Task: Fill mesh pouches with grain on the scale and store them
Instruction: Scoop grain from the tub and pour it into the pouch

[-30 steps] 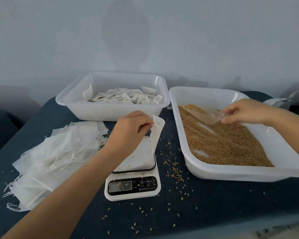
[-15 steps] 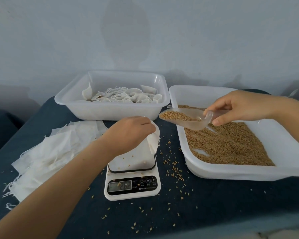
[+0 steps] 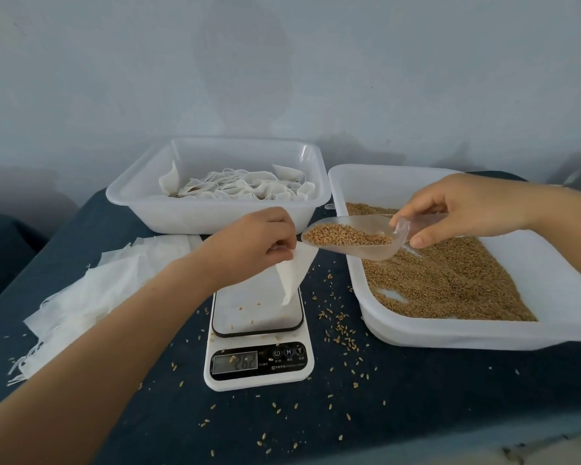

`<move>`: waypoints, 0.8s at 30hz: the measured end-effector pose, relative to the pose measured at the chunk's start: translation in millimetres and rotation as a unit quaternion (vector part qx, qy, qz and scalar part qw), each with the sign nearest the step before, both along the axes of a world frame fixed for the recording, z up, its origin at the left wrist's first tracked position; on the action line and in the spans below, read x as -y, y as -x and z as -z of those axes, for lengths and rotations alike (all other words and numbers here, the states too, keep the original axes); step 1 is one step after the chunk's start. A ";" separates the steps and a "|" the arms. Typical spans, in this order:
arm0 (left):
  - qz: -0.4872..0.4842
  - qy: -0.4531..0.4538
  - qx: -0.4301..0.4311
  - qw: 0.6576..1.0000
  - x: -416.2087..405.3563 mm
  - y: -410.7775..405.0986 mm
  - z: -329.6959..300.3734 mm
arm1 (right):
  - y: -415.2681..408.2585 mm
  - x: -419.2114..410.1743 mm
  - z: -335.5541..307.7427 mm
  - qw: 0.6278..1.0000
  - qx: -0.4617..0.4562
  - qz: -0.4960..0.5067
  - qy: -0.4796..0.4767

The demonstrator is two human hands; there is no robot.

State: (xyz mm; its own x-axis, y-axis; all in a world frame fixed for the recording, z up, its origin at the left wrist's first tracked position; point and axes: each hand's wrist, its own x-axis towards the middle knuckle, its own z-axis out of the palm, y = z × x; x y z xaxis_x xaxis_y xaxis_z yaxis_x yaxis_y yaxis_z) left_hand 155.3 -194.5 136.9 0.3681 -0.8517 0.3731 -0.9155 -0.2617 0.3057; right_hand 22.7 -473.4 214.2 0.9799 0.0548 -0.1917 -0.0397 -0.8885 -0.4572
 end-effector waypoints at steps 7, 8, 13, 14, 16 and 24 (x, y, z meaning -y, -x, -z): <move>-0.008 0.030 0.022 0.999 9.3 4.8 4.6 | -1.1 4.4 -1.2 0.999 -0.001 0.003 0.032; -0.010 0.029 0.053 0.998 9.9 5.3 4.6 | -1.1 5.2 -0.4 0.999 -0.001 0.004 0.036; 0.000 0.003 0.103 0.995 10.9 6.8 1.4 | -2.7 7.6 3.5 0.999 -0.008 0.003 0.043; 0.005 -0.008 0.103 0.995 11.1 6.8 1.2 | -3.1 8.0 3.8 0.999 -0.009 0.002 0.043; 0.018 -0.016 0.103 0.994 11.2 6.4 2.2 | -3.6 8.4 3.7 0.999 -0.008 0.000 0.047; 0.053 -0.039 0.144 0.987 9.9 8.0 1.0 | -2.8 12.7 2.8 0.999 0.003 0.005 0.052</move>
